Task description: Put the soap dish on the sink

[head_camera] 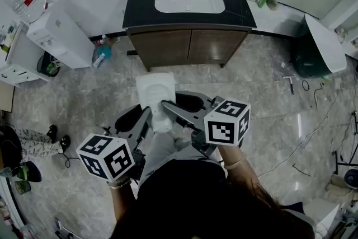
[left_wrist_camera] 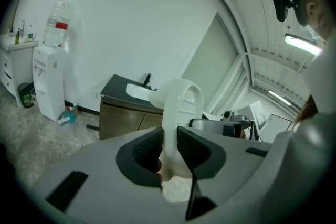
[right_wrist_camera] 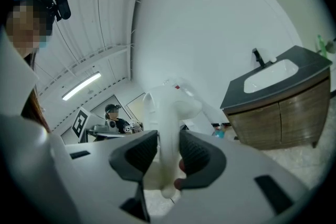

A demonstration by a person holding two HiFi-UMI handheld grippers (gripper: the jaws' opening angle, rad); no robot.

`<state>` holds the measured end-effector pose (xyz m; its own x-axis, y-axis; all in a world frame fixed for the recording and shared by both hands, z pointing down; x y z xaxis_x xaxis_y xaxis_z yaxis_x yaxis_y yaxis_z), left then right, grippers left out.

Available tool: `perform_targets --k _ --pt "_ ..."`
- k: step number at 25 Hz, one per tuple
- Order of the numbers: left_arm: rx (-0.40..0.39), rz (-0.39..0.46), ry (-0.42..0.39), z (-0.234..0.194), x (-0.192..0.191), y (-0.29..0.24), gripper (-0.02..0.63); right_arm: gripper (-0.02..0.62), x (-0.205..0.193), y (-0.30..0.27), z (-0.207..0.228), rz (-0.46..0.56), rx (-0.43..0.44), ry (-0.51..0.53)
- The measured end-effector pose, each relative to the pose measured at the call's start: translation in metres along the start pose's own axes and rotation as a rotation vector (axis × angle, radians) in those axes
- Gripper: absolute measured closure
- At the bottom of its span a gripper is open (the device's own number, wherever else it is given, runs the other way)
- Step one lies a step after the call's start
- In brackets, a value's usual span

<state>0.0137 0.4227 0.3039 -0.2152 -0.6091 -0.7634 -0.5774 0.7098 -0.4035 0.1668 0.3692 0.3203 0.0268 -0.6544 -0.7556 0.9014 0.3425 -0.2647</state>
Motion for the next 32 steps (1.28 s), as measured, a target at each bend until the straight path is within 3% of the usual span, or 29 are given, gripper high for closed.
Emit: perform_targets --k 8,19,24,32 --pt "-0.001 -0.03 -0.009 -0.05 0.035 -0.039 0.511 0.463 0.029 -0.048 0.041 -0.012 -0.025 -0.03" --pt "-0.054 -0.007 -0.046 -0.135 0.138 -0.087 0.511 0.463 0.121 -0.136 0.085 0.027 -0.069 -0.007" --pt "-0.059 -0.013 -0.046 -0.15 0.155 -0.097 0.511 0.463 0.137 -0.153 0.092 0.023 -0.095 -0.003" --pt "-0.082 -0.067 0.0 -0.21 0.19 -0.155 0.511 0.463 0.167 -0.204 0.152 0.0 -0.137 -0.071"
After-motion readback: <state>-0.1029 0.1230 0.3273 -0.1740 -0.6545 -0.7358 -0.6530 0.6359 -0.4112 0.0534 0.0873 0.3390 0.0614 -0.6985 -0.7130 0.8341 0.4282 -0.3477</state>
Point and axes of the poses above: the fingertips, and each gripper's own axes: y backward along the fingers, z to its right, x out of its top, the point moved 7 cm from there along y, backward along the fingers, and after that the axes turned 6 degrees about -x, right-handed, at the moved point
